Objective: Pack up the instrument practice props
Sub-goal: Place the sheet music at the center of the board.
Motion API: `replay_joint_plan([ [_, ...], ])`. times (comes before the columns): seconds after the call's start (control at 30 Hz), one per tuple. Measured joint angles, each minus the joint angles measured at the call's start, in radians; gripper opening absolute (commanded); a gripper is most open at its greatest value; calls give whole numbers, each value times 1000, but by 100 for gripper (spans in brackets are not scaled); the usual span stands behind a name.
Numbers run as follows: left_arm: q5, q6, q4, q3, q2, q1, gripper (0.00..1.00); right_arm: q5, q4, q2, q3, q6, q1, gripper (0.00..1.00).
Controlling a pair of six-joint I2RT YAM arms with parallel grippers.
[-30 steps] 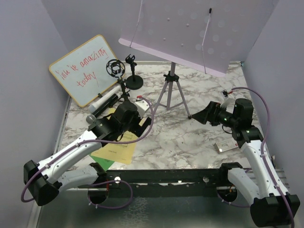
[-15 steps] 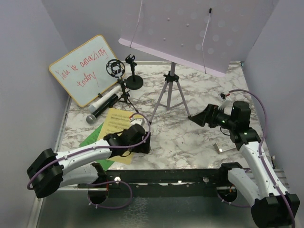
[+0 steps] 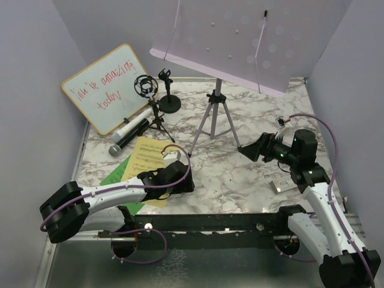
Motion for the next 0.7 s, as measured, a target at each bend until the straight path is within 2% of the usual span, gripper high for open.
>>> replay_joint_plan([
  [0.13, -38, -80, -61, -2, -29, 0, 90, 11, 3, -8, -7, -6, 11, 88],
  [0.3, -109, -174, -251, -16, -119, 0, 91, 21, 3, -16, -10, -8, 27, 89],
  [0.5, -224, -229, -461, -7, -143, 0, 92, 33, 7, -29, -15, -14, 45, 89],
  [0.7, -298, -249, -558, 50, -142, 3, 93, 49, 15, -35, -16, -18, 56, 89],
])
